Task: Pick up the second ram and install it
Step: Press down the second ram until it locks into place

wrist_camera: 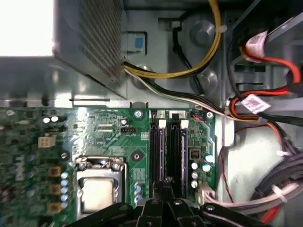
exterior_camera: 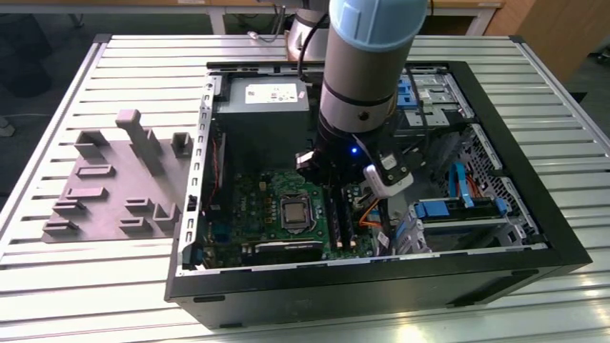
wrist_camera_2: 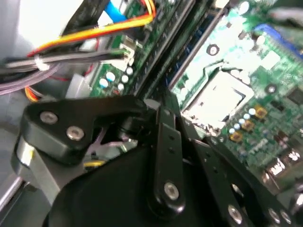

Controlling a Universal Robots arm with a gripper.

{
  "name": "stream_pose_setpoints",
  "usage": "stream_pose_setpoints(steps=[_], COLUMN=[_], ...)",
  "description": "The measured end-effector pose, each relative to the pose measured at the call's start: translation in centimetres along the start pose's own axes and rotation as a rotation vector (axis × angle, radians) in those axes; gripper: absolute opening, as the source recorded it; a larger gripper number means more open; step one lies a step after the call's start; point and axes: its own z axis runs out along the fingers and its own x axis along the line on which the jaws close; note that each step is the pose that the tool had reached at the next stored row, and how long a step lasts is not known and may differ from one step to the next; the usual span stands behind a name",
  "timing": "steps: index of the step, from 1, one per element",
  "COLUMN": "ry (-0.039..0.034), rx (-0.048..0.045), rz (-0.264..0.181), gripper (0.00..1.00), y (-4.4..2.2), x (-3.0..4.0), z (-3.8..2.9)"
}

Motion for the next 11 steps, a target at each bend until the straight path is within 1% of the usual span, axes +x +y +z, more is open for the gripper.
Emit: stream_pose_setpoints(steps=[2,3,11], ry=[0.0001,0.0001,0.0005], rx=[0.0006,0.0006,0.0008], rz=[0.0,0.0,0.0], gripper=[0.11,0.11,0.11], y=[0.01,0.0,0.0], x=[0.0,0.0,0.01], z=[-0.83,-0.98,-1.01])
